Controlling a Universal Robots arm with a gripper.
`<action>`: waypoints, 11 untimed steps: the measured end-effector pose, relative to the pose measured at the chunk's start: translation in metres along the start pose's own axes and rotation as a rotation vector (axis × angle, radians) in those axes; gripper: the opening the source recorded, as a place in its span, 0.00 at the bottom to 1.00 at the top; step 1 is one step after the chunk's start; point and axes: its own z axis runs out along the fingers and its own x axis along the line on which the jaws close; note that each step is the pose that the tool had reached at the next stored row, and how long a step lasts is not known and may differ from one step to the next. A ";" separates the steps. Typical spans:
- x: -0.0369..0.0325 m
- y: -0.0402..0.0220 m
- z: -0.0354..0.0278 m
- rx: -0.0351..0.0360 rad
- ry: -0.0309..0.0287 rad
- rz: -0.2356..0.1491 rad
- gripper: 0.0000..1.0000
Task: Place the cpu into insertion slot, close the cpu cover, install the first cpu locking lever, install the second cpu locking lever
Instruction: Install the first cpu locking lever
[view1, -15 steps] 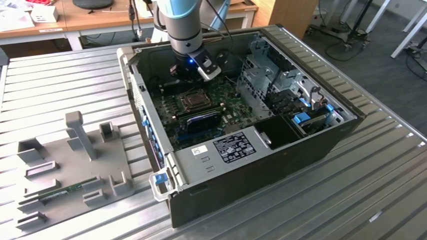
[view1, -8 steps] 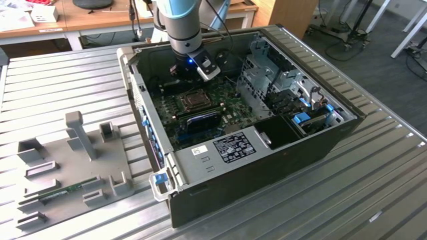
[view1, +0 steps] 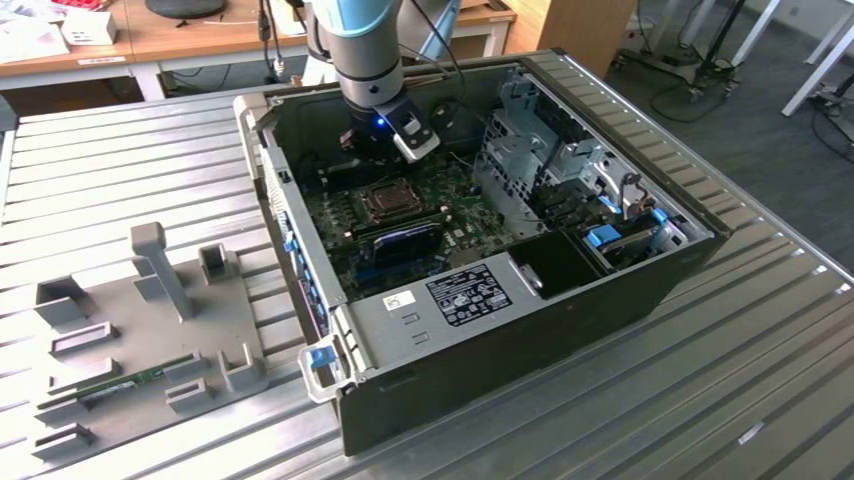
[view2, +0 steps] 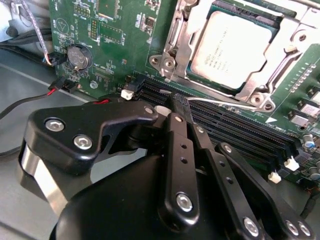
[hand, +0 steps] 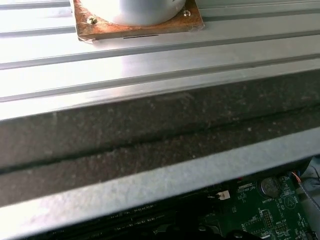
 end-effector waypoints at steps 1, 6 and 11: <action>0.0000 0.0000 0.0000 0.0001 0.0001 0.000 0.10; 0.0008 -0.0010 0.0037 0.0001 -0.0004 0.000 0.10; 0.0012 -0.0024 0.0057 0.0018 -0.0009 -0.001 0.10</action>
